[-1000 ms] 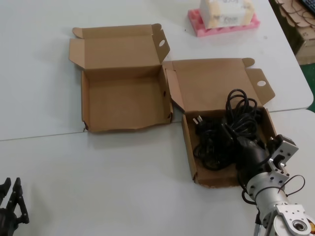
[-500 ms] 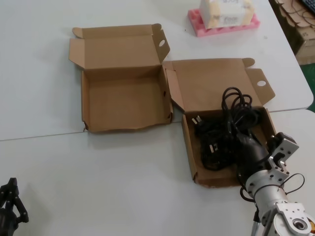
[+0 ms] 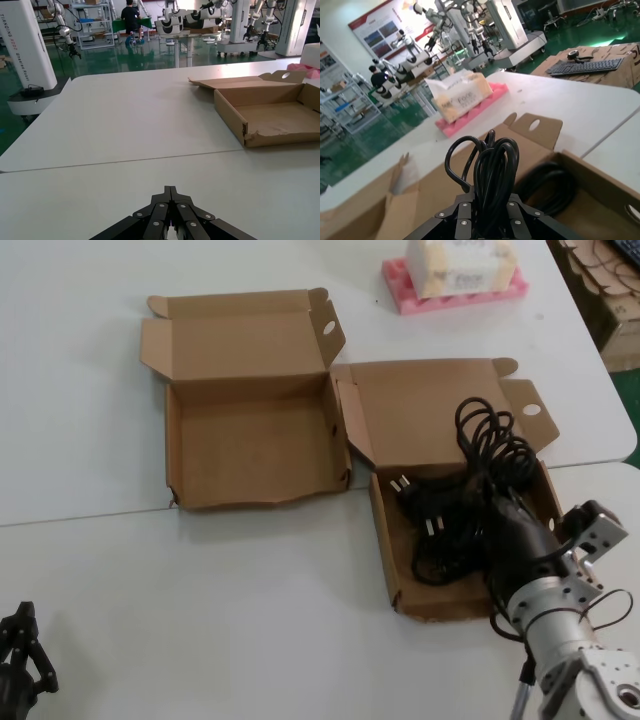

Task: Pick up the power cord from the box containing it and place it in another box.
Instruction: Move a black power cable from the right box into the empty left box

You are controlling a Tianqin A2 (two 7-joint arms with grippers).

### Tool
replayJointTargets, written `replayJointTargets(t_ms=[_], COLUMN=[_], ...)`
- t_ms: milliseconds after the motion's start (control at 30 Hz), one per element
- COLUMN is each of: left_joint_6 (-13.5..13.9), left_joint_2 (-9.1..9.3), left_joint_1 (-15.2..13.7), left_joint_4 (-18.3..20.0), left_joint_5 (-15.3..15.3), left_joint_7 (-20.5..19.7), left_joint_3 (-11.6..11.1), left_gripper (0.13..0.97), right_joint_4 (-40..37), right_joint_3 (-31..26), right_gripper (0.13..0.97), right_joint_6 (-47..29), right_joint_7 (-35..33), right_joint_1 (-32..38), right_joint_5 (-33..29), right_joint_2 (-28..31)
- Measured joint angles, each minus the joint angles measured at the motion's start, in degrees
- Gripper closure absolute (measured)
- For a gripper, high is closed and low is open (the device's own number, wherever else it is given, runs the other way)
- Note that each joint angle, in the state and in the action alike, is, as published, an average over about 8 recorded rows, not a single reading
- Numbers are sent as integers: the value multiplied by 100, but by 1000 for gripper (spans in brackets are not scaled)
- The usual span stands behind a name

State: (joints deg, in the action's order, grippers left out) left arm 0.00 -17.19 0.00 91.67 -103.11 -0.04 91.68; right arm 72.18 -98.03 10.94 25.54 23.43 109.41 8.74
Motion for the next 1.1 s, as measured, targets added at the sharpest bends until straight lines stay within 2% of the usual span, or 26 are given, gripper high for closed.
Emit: replayJointTargets(t_ms=[400, 633, 900, 1100], left_joint_6=[0, 0, 0, 0], left_joint_2=[0, 0, 0, 0], left_joint_1=[0, 0, 0, 0], left_joint_4=[0, 0, 0, 0], left_joint_5=[1, 1, 1, 1], left_joint_7=[0, 1, 2, 2], left_joint_3=[0, 0, 0, 0], left_gripper=[934, 934, 934, 934], right_joint_4=[1286, 1981, 2168, 2143], right_joint_3=[-1077, -1724, -2466, -2786], right_gripper=[887, 905, 912, 913], right_joint_6=[739, 781, 503, 343], right_joint_7=[0, 0, 0, 0], right_joint_1=[-107, -66, 83, 321], right_joint_5=[1785, 2853, 3868, 4203], right_joint_2=[1103, 2026, 3094, 3385])
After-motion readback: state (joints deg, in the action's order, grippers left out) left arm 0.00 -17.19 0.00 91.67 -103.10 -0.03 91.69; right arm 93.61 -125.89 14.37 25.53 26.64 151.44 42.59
